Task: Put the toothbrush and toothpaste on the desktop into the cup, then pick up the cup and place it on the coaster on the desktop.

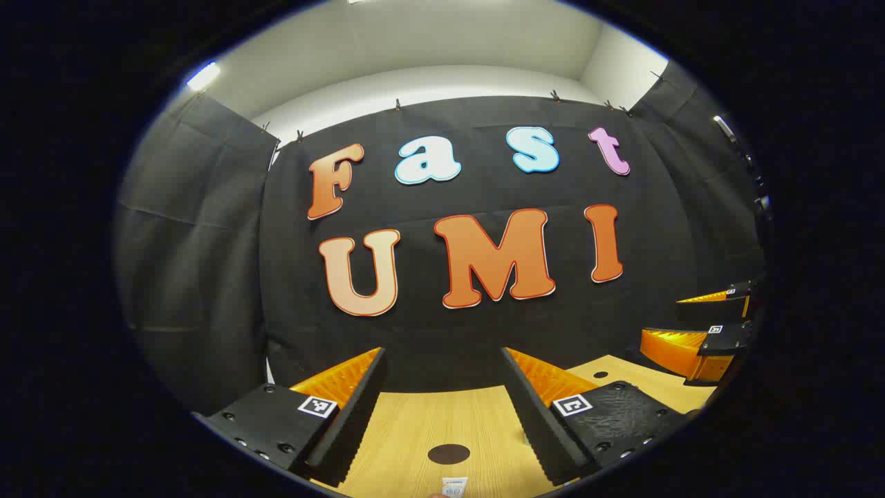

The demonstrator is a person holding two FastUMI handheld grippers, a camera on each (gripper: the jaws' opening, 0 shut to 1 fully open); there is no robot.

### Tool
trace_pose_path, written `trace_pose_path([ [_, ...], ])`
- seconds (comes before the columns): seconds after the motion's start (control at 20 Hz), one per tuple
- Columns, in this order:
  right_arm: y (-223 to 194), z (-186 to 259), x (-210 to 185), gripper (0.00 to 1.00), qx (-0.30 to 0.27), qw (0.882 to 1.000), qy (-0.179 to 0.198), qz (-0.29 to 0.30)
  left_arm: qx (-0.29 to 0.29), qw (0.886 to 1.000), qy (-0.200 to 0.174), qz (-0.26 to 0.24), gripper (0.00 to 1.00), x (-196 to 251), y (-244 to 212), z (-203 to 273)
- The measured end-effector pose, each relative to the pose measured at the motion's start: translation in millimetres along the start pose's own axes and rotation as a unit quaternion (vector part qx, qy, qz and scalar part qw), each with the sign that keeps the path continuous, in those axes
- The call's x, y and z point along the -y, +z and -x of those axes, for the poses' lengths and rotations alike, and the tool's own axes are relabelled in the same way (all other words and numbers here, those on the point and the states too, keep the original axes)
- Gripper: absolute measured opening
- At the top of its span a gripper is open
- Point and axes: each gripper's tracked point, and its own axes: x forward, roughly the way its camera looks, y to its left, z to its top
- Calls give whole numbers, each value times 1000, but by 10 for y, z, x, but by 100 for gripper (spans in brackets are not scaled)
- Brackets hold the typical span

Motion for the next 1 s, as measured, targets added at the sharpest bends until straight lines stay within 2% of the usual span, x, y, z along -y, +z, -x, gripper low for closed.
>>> trace_pose_path([
  [0.2, -5, -27, -31, 99, -3, 1000, -15, 11, -4, 1000, 0, 16, 99, -119, -68, -72],
  [0.45, -34, -74, -32, 98, -8, 1000, -23, 15, 3, 1000, -3, 11, 97, -163, -59, -174],
  [0.6, -71, -97, -75, 99, -13, 1000, -19, 17, 4, 1000, -1, 11, 99, -197, -68, -194],
  [1.0, -272, -162, -214, 99, -45, 999, -7, 20, 1, 1000, 5, 10, 97, -289, -129, -210],
])
